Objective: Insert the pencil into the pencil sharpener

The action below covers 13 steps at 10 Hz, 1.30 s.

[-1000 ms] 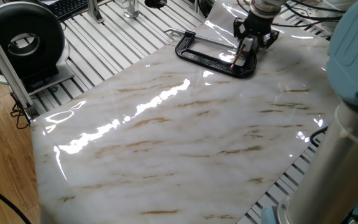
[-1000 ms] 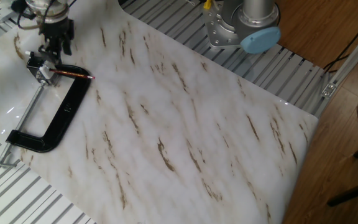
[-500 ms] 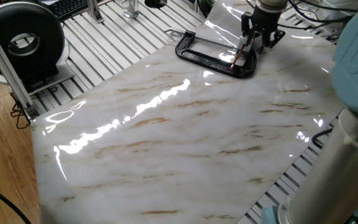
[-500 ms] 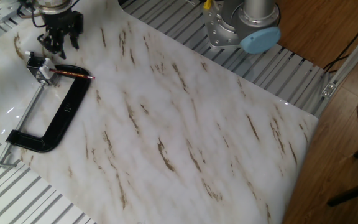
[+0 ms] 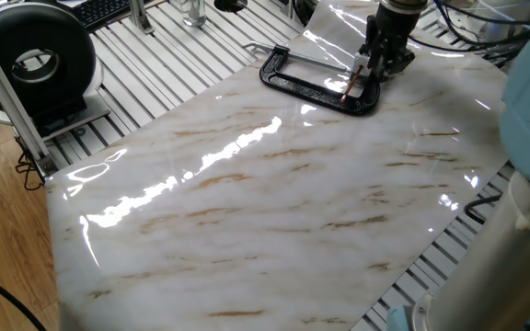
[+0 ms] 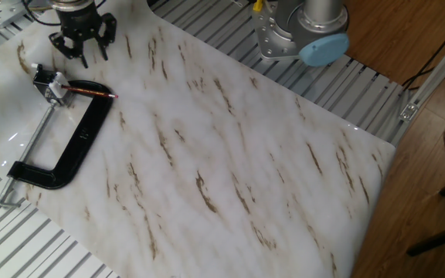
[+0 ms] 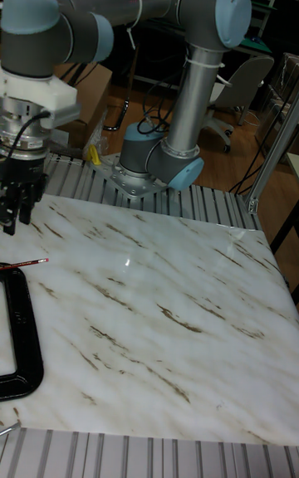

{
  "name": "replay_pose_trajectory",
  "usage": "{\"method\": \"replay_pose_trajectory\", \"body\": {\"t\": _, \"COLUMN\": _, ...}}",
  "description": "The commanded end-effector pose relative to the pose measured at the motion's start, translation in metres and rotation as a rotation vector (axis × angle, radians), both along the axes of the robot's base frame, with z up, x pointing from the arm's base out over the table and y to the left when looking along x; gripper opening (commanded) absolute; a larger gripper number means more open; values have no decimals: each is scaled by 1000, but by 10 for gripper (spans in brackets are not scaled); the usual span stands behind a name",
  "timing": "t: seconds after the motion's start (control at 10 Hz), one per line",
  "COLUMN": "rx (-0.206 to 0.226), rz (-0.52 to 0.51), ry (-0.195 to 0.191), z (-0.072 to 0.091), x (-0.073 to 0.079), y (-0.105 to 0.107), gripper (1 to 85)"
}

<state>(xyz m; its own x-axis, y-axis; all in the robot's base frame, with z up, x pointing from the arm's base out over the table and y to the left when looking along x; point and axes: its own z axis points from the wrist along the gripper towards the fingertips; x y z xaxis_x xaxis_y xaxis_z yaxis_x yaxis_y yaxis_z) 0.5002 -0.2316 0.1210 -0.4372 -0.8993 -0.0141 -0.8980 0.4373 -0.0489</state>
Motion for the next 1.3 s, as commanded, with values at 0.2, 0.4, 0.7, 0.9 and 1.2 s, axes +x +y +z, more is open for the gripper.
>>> {"method": "replay_pose_trajectory", "body": {"t": 0.2, "rx": 29, "rz": -410, "ry": -17, "z": 32, "x": -3, "y": 64, "gripper": 317}}
{"method": "replay_pose_trajectory", "body": {"t": 0.4, "rx": 49, "rz": -667, "ry": -20, "z": 35, "x": -2, "y": 103, "gripper": 110}}
{"method": "replay_pose_trajectory", "body": {"t": 0.7, "rx": 184, "rz": -952, "ry": 6, "z": 21, "x": 20, "y": 161, "gripper": 90}}
{"method": "replay_pose_trajectory", "body": {"t": 0.9, "rx": 199, "rz": -996, "ry": -31, "z": 20, "x": 31, "y": 160, "gripper": 10}}
{"method": "replay_pose_trajectory", "body": {"t": 1.2, "rx": 193, "rz": -885, "ry": -137, "z": 24, "x": 54, "y": 150, "gripper": 10}}
